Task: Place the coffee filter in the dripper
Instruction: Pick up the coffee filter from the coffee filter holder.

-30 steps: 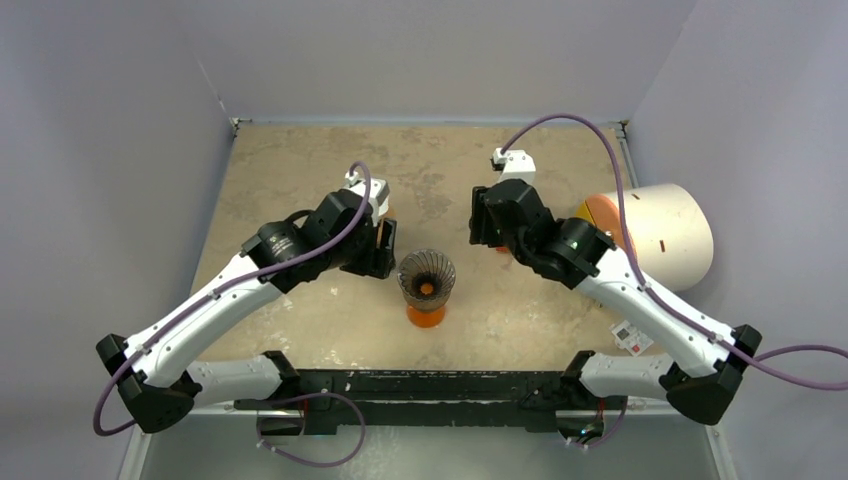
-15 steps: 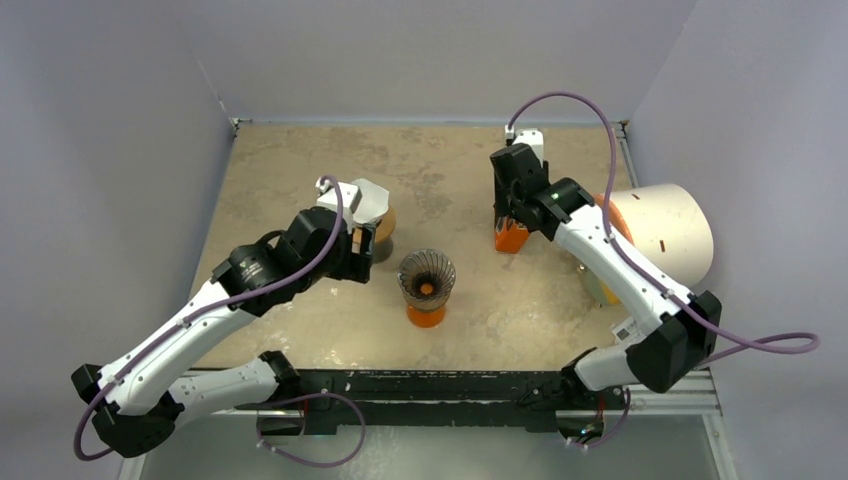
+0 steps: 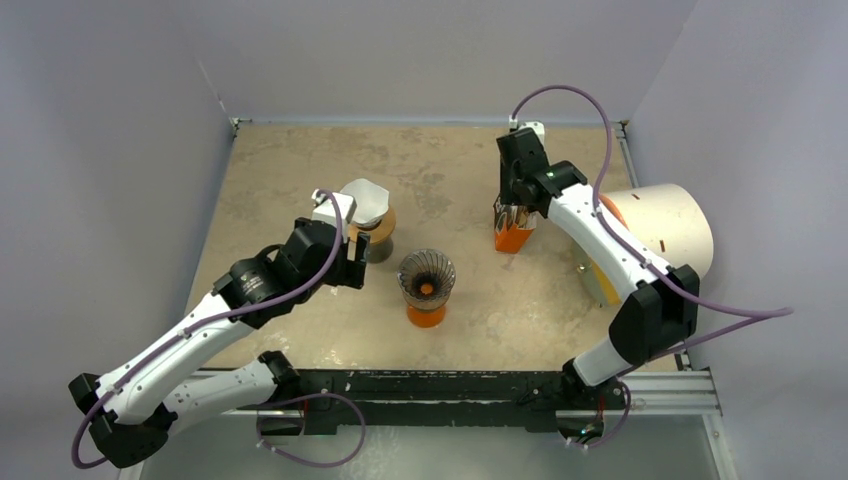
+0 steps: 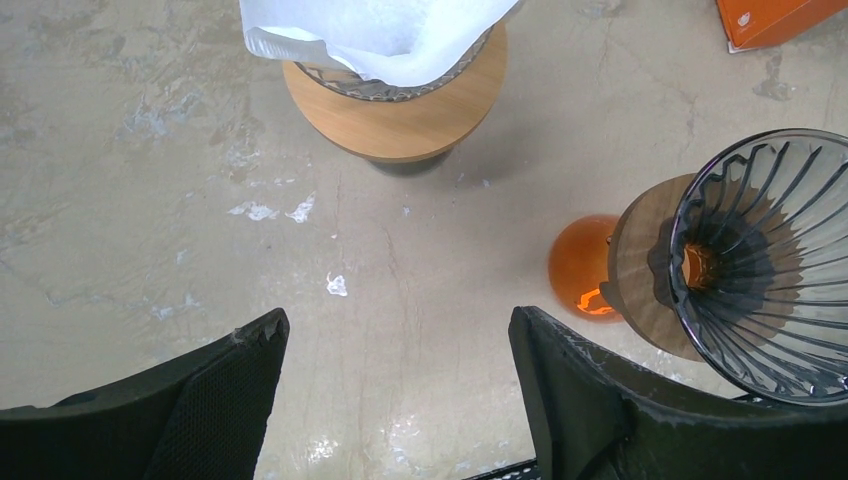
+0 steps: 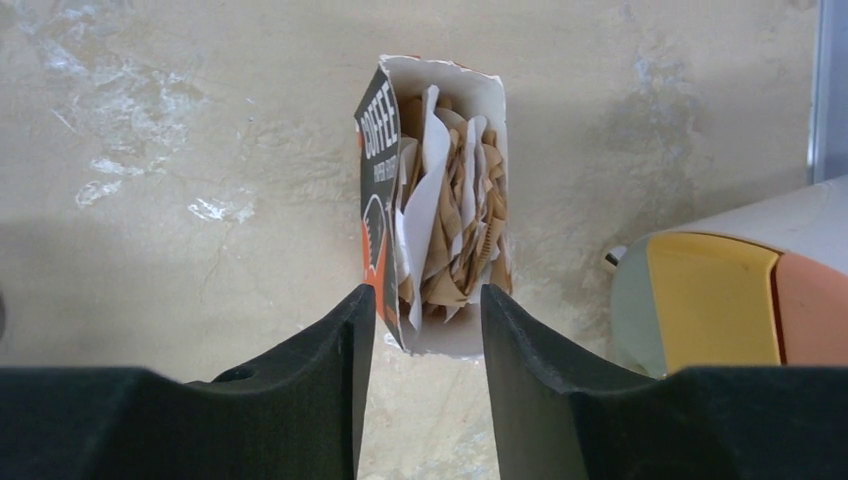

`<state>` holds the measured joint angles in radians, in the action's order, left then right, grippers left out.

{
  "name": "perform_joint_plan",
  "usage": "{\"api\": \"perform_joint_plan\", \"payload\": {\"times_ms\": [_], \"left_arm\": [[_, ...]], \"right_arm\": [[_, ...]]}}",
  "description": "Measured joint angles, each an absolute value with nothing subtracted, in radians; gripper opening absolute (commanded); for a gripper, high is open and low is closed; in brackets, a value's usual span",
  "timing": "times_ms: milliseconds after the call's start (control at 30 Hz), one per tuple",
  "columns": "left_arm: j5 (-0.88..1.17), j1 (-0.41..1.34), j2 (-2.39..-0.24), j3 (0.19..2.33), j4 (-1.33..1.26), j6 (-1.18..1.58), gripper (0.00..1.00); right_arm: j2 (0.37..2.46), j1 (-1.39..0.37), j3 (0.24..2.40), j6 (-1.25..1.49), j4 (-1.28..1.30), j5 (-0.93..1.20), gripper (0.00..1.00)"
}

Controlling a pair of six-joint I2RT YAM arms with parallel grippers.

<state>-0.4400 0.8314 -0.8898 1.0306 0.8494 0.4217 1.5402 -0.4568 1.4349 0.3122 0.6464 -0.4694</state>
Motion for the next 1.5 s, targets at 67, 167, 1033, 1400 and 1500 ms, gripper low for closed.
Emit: {"api": "perform_joint_plan", "payload": {"times_ms": [67,167,1033,1400,1500], "left_arm": [[-0.442,0.831,-0.889,1.024,0.847,0.422,0.79],[-0.442,0.831,-0.889,1.015,0.848,0.422,0.79],[-0.442,0.831,-0.887,1.011,0.846,0.400,0.79],[-0.436,0.831,-0.863,1.011,0.839,0.432,0.81],[-0.419,0.831,-0.851,1.011,0.831,0.442,0.81]], "right_arm": [[1.551,-0.454,1.442,0.312,0.642,-0.457,0.42],[1.564,-0.450,1.445,0.310,0.636,-0.449,0.37],[1.577,-0.431,1.500,0.258,0.626,-0.399,0.00],[1.425,-0.431,1.561,0.224,0.623,-0.311,0.00],[1.378,-0.431,1.574,0.224,0.622,-0.245,0.00]]}}
